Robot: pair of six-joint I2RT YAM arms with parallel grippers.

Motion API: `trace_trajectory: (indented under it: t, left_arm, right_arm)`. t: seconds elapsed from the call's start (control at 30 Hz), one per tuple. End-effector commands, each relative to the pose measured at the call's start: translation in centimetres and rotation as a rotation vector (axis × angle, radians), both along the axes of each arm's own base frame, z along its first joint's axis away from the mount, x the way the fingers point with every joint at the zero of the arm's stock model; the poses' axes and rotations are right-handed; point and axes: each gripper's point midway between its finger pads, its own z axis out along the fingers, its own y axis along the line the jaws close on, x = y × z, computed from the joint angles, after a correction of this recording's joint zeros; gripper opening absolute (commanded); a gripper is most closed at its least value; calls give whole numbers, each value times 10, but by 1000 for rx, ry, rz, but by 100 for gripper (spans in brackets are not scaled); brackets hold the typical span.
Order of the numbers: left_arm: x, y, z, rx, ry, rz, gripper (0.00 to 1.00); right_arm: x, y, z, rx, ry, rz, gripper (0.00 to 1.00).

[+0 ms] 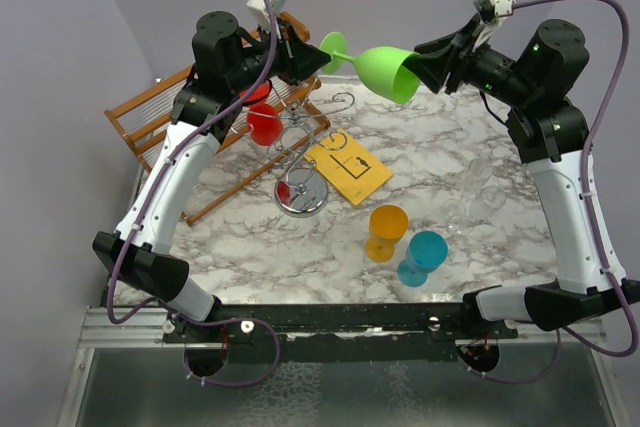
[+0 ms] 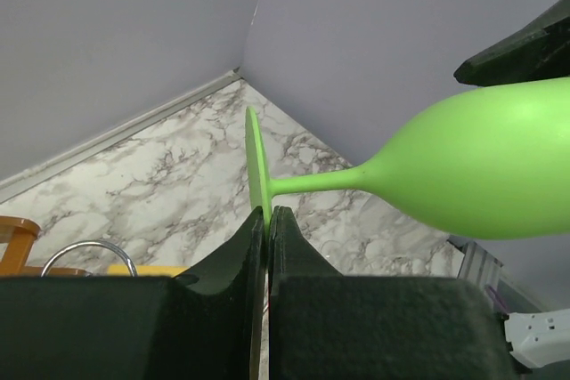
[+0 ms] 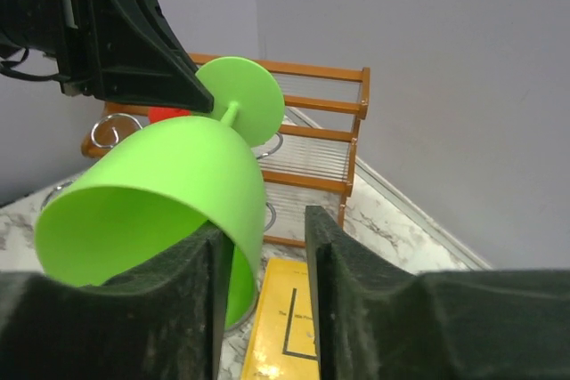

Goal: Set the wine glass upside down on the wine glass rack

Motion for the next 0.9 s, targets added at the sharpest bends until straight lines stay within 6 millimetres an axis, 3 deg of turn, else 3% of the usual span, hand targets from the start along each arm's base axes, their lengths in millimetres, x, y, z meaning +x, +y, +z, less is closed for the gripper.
trace_trajectory:
  t: [0.0, 0.23, 0.3, 0.63, 0.87]
  left_arm:
    - [0, 7, 25, 5, -99, 34, 0]
    - [8, 37, 43, 55, -179, 164, 0]
    - [11, 48, 49, 71, -205, 212, 0]
    - [27, 115, 70, 215, -342, 521, 0]
    - [42, 158, 81, 413, -475, 736, 0]
  right_arm:
    - [-9, -3, 13, 3, -68, -7, 44]
    - [-8, -18, 7, -36, -81, -100, 83]
    - [-8, -23, 5, -52, -86, -129, 98]
    - [-9, -47, -18, -157, -93, -244, 100]
    - [2, -50, -75, -287, -60, -238, 100]
